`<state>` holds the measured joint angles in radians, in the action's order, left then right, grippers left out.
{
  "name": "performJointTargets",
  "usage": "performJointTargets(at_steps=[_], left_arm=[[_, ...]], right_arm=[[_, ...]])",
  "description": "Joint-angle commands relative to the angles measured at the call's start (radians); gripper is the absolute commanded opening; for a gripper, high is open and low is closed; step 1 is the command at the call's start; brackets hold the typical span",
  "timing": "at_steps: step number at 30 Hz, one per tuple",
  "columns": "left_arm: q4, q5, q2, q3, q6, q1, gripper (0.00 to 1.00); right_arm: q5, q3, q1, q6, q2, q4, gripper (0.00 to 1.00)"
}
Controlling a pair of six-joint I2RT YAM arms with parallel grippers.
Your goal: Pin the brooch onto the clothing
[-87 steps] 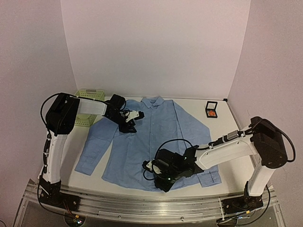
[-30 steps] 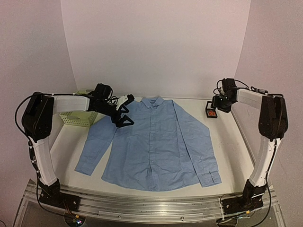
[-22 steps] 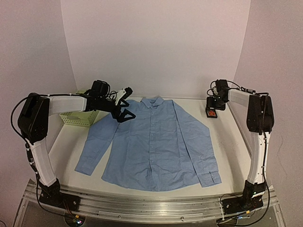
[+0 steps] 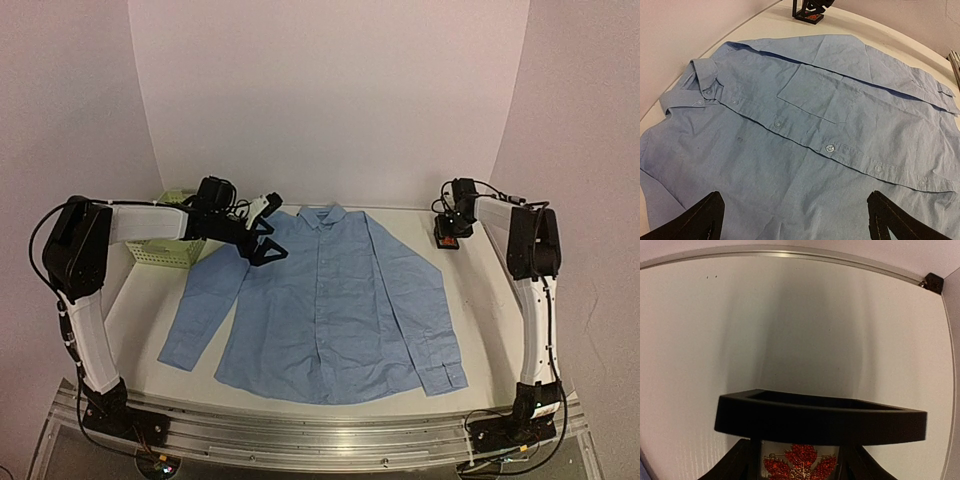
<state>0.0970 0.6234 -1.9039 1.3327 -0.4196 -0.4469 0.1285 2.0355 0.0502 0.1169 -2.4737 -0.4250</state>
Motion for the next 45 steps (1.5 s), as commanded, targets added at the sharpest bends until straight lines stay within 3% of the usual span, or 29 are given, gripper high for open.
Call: performJointTargets(at_steps=[1, 10, 15, 33, 45], left_arm=[[0.002, -0.013, -0.012, 0.031, -0.013, -0.006, 0.99], [0.013, -0.032, -0.018, 0.037, -0.033, -0.006, 1.0], [0.015, -0.033, -0.024, 0.04, -0.039, -0.006, 1.0], [0.017, -0.047, -0.024, 0.04, -0.047, -0.006, 0.99], [0.01, -0.052, -0.015, 0.03, -0.056, -0.006, 1.0]], right_arm=[[-0.025, 0.058, -0.004, 0.014, -0.035, -0.003, 0.6], [-0.032, -0.001, -0.009, 0.01, -0.023, -0.006, 0.56], [-0.068, -0.034, -0.009, 0.031, 0.013, -0.006, 0.44], [-0.155, -0.04, -0.03, 0.067, 0.03, -0.006, 0.24], [-0.169, -0.05, -0.03, 0.096, 0.095, -0.006, 0.21]])
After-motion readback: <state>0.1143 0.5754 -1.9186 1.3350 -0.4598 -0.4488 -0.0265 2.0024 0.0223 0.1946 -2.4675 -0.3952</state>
